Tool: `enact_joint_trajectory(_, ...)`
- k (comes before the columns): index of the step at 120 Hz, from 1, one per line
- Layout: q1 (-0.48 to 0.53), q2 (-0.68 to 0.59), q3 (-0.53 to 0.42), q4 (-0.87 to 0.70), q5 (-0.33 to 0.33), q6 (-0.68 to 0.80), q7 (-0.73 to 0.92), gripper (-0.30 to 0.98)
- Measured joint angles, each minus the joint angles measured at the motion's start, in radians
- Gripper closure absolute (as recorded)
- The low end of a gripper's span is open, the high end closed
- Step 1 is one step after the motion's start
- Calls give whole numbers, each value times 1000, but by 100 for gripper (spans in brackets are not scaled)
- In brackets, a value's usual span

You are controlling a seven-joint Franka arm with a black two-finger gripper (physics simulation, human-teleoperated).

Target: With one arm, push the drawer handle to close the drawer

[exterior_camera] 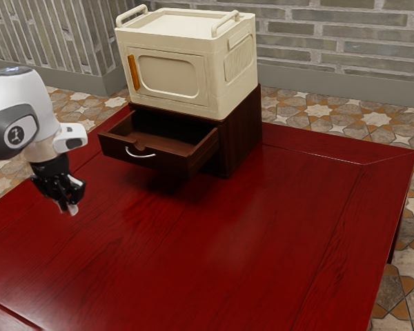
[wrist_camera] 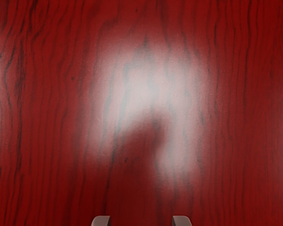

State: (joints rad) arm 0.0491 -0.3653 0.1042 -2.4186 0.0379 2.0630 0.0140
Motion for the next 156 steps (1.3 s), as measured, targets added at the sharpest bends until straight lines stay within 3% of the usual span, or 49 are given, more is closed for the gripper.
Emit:
enact_joint_trajectory(53, 14, 292, -11, 237, -41, 66, 59, 73)
enact_joint_trajectory(61, 81, 317, -72, 254, -46, 69, 67, 73)
enact_joint_trajectory(75, 115, 402, -100, 359, -52, 72, 83, 74)
enact_joint_trajectory(156, 118, 791, -108, 792, -79, 110, 171, 73)
